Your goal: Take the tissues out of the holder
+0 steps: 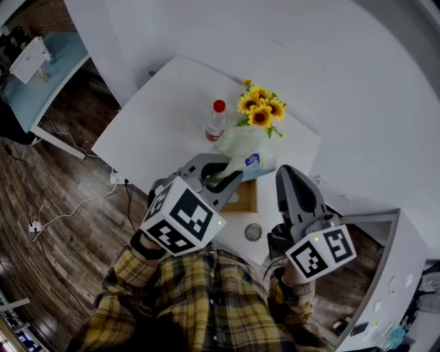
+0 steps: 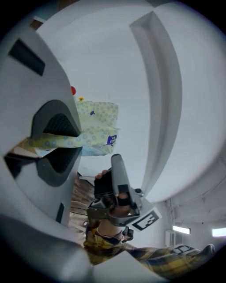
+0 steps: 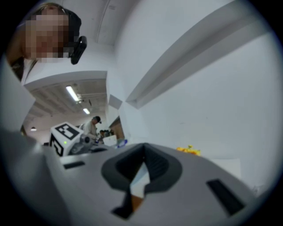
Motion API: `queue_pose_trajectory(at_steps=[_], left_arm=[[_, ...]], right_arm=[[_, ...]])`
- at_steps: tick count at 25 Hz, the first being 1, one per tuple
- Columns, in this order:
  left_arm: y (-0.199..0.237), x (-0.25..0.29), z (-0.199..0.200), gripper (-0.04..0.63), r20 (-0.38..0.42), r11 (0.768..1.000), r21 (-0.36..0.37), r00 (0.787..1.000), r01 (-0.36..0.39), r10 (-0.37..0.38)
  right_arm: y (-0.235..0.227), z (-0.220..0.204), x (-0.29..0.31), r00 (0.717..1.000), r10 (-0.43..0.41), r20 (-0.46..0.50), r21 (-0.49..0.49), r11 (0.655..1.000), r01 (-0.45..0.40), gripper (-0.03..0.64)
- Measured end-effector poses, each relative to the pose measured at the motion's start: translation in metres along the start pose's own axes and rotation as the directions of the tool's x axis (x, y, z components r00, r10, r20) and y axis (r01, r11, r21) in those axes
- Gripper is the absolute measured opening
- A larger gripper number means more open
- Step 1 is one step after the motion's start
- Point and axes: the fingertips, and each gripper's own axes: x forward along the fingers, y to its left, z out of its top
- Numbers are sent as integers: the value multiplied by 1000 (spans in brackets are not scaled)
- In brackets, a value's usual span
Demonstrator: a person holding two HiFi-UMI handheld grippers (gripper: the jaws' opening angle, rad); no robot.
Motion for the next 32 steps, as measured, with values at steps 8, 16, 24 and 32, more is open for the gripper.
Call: queue_pose_trajectory(at_steps=[8, 16, 24, 32], left_arm=[[22, -30, 53, 58, 213, 992, -35, 969, -124, 129], [26, -44, 69, 58, 311, 979, -126, 931, -158, 191], [22, -45, 65, 58, 310, 974, -189, 934, -125, 180], [22, -44, 59, 58, 298, 974, -197, 940, -108, 164]], right_arm=[[10, -5, 2, 1000, 14, -11, -20, 1000, -14, 11], [6, -9, 7, 999, 22, -32, -19, 1000, -22, 11], [8, -12, 7, 998, 27, -48, -22, 999, -28, 11], [11, -15, 9, 998, 28, -57, -25, 999, -29, 11]])
